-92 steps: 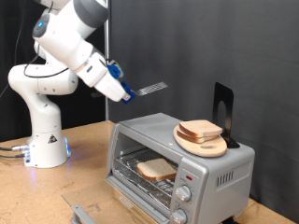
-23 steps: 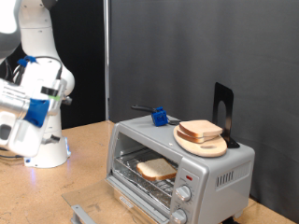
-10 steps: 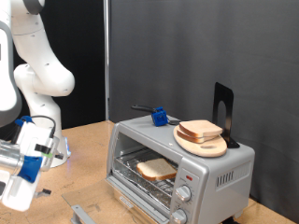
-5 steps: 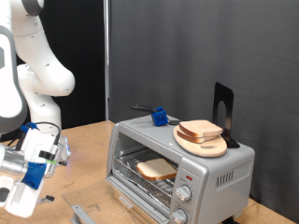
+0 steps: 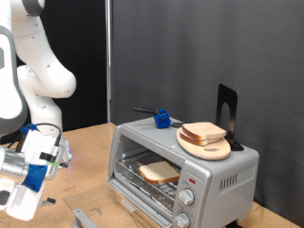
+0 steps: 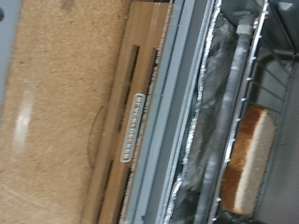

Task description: Make a piece of toast with the oven

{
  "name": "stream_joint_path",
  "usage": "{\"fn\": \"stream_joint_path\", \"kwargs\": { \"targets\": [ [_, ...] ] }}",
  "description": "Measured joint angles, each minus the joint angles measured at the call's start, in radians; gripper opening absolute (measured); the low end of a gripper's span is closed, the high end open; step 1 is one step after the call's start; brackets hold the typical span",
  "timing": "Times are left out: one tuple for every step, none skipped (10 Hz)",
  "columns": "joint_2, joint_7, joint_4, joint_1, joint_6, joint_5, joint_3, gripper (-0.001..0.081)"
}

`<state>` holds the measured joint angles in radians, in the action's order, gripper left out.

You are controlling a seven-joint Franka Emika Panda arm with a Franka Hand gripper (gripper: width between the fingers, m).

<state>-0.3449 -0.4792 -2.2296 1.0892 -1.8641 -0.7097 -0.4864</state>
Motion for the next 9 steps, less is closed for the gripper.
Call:
{"fn": "stream_joint_path", "kwargs": {
  "targets": [
    [-0.002, -0.005, -0.004, -0.004, -0.035, 0.000, 0.000, 0.0682],
    [-0.010, -0.009, -0.010, -0.012, -0.073, 0.002, 0.000, 0.0682],
    [-0.026, -0.013, -0.011, -0.020, -0.095, 0.003, 0.000, 0.0682],
    [-0.040, -0.020, -0.011, -0.026, -0.108, 0.004, 0.000, 0.0682],
    [-0.052, -0.026, -0.012, -0.030, -0.112, 0.008, 0.000, 0.0682],
    [-0.059, -0.031, -0.017, -0.033, -0.114, 0.014, 0.000, 0.0682],
    [-0.063, -0.033, -0.025, -0.036, -0.116, 0.022, 0.000, 0.0682],
    [-0.066, -0.037, -0.036, -0.038, -0.123, 0.030, 0.001, 0.0682],
    [-0.068, -0.041, -0.051, -0.039, -0.132, 0.036, 0.001, 0.0682]
  ]
}}
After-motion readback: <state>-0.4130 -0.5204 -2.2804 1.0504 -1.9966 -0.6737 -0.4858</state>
